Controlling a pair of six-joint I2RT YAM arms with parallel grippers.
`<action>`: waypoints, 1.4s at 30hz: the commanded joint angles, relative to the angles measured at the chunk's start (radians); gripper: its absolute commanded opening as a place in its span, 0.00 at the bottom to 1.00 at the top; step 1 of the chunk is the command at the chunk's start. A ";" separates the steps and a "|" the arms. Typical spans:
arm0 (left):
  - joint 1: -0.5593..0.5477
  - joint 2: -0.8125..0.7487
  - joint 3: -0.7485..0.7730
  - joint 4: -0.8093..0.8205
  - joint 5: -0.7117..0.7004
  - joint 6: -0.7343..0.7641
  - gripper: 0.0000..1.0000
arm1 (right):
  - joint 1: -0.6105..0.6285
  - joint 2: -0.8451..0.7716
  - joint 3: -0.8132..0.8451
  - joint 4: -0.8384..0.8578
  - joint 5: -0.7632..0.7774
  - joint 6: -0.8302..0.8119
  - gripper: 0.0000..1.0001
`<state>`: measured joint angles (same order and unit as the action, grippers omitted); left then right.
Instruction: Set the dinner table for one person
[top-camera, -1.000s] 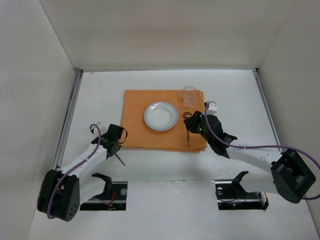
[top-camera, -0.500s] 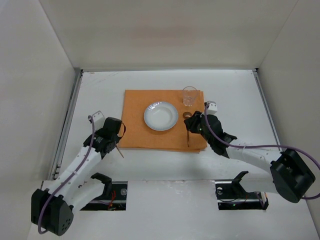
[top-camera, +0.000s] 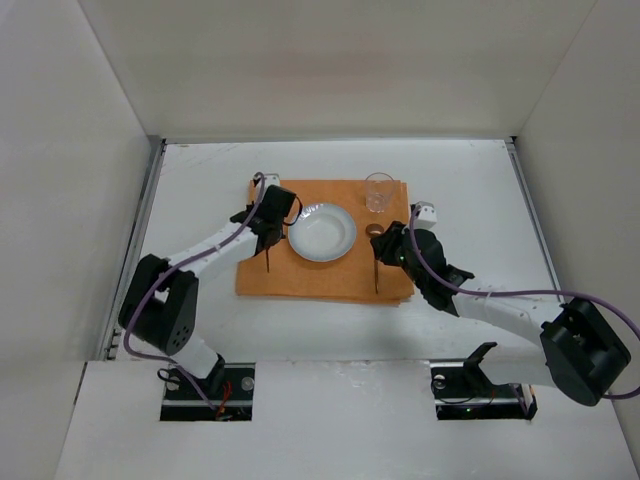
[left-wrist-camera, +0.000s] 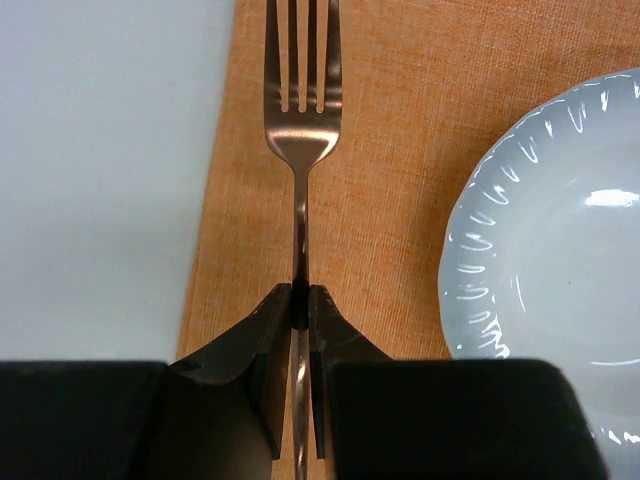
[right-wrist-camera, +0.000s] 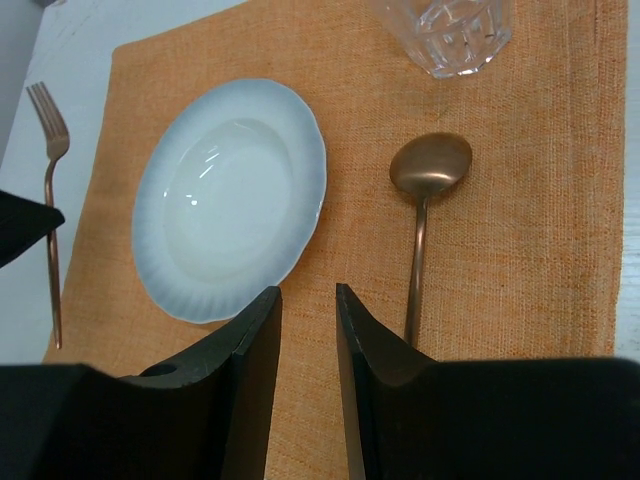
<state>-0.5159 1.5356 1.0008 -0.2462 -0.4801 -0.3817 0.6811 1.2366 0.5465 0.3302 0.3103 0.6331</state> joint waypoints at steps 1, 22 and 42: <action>-0.008 0.055 0.076 0.016 0.012 0.139 0.08 | -0.001 -0.022 -0.005 0.072 0.030 -0.003 0.34; -0.029 0.204 0.050 0.008 0.008 0.156 0.11 | -0.001 0.008 0.006 0.069 0.013 0.005 0.37; -0.002 -0.178 -0.083 0.007 -0.058 -0.011 0.42 | -0.001 0.008 0.007 0.076 0.019 0.001 0.50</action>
<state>-0.5392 1.4754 0.9630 -0.2523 -0.5182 -0.3336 0.6811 1.2449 0.5411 0.3458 0.3157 0.6361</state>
